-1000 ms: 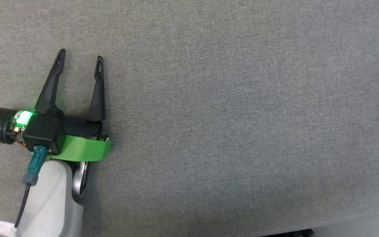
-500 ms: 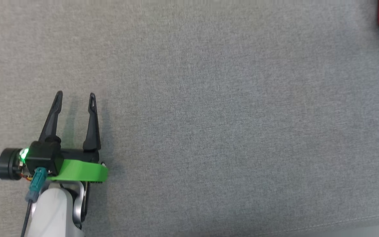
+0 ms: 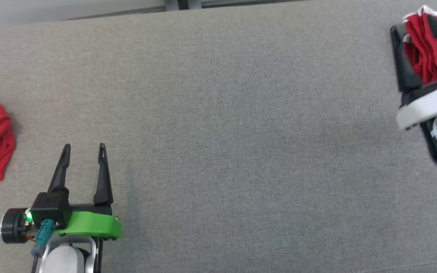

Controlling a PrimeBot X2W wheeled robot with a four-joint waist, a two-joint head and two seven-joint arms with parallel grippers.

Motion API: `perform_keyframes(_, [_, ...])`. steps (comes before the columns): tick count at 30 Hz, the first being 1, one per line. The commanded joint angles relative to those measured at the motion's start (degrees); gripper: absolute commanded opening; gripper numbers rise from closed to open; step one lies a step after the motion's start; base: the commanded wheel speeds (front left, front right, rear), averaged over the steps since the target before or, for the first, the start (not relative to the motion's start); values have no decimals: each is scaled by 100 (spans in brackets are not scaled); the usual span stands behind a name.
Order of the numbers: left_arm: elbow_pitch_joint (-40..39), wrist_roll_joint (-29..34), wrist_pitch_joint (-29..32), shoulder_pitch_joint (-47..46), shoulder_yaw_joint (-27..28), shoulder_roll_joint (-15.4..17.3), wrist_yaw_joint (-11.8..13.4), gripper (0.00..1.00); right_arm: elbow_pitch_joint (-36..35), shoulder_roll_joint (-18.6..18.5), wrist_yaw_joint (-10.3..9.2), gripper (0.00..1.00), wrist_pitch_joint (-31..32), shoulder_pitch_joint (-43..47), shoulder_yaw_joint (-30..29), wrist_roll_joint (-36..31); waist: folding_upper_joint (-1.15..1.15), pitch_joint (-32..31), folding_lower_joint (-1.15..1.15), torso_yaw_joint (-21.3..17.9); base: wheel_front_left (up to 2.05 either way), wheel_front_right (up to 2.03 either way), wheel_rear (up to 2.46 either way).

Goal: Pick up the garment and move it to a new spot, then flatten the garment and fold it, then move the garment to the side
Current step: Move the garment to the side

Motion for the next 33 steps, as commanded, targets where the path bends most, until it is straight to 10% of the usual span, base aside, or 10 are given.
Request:
perform_keyframes(1, [20, -12, -1, 108, 32, 2, -30, 100, -90, 107, -11, 100, -14, 270, -51, -34, 0, -352, 0, 154, 0, 0, 0])
perform_keyframes(33, [413, -29, 0, 931, 120, -129, -105, 100, -1573, 1781, -11, 100, -15, 3879, -1169, -207, 0, -1670, 0, 377, 0, 0, 0])
